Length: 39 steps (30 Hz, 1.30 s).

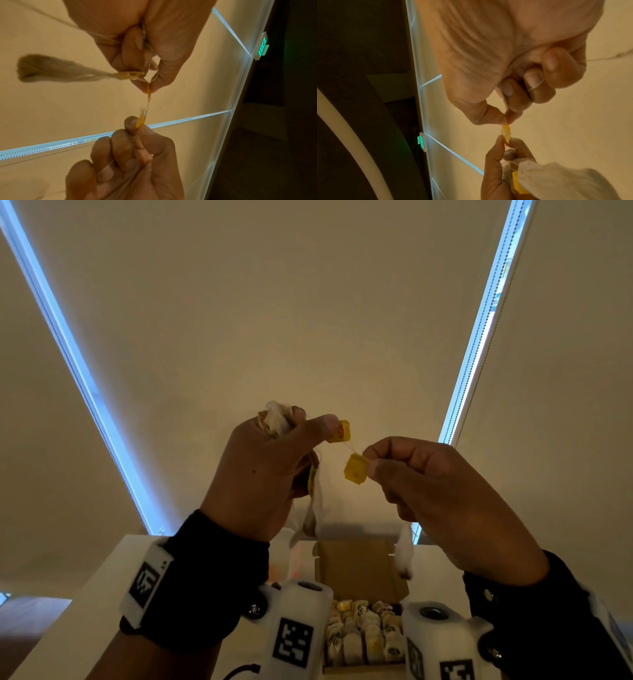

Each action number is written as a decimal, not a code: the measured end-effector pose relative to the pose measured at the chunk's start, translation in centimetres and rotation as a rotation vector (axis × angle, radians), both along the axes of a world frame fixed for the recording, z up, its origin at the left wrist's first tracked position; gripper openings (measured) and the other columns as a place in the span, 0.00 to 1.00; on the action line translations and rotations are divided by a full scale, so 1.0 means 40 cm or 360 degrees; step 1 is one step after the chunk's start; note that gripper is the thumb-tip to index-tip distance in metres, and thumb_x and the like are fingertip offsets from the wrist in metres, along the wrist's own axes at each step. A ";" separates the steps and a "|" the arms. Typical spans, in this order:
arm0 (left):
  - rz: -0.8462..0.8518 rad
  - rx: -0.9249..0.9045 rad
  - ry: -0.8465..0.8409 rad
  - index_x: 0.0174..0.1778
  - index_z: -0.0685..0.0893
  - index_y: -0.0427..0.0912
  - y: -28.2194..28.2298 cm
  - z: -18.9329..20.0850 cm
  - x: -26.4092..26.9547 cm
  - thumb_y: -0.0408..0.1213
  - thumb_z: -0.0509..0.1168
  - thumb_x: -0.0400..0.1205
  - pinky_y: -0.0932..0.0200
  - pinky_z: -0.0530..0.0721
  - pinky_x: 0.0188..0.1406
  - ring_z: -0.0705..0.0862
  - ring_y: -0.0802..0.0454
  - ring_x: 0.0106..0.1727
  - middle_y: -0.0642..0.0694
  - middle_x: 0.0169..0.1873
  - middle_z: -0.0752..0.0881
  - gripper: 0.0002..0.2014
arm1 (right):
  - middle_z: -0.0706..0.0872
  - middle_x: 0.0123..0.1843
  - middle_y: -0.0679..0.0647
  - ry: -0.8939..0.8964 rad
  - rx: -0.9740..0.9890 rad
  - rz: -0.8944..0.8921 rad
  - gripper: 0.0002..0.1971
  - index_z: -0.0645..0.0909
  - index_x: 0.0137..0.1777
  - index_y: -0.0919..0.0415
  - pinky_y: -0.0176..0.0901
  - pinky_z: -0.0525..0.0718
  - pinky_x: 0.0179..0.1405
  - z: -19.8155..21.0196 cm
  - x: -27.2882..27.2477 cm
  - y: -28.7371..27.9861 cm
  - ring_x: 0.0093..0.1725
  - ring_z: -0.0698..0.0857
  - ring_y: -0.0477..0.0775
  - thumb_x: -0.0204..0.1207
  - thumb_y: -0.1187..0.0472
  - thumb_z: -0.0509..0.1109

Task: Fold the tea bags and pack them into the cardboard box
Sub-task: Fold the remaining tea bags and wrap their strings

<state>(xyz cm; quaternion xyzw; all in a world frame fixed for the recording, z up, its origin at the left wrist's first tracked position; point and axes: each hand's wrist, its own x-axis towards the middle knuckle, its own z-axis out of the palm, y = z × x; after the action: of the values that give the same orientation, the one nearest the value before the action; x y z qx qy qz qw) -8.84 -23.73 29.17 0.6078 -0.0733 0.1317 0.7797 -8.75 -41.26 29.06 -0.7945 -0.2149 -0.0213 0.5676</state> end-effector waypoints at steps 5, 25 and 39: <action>0.0053 0.0171 -0.0054 0.28 0.84 0.56 0.019 -0.001 0.003 0.52 0.85 0.60 0.58 0.80 0.29 0.78 0.52 0.25 0.50 0.23 0.81 0.15 | 0.79 0.21 0.43 -0.0243 -0.0119 -0.0111 0.06 0.85 0.41 0.43 0.26 0.75 0.28 -0.003 -0.006 0.001 0.23 0.75 0.40 0.73 0.44 0.70; 0.0156 0.0140 -0.0141 0.33 0.81 0.53 0.020 0.011 -0.028 0.52 0.81 0.59 0.59 0.78 0.28 0.77 0.54 0.23 0.54 0.19 0.78 0.17 | 0.87 0.31 0.54 -0.0324 -0.0063 -0.0104 0.07 0.85 0.39 0.44 0.36 0.82 0.33 -0.004 -0.028 0.005 0.35 0.84 0.58 0.69 0.45 0.68; 0.0176 0.0138 -0.0208 0.31 0.80 0.52 0.005 0.021 -0.038 0.40 0.79 0.74 0.58 0.81 0.29 0.79 0.53 0.24 0.53 0.21 0.82 0.13 | 0.78 0.22 0.30 -0.0315 -0.0055 0.0125 0.02 0.86 0.43 0.46 0.34 0.73 0.44 0.021 -0.043 0.003 0.29 0.81 0.34 0.75 0.55 0.73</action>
<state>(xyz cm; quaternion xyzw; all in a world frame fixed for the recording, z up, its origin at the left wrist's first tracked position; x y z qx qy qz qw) -10.34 -23.52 30.01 0.6341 -0.0958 0.2106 0.7378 -10.47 -41.16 29.89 -0.7891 -0.3012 -0.0737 0.5303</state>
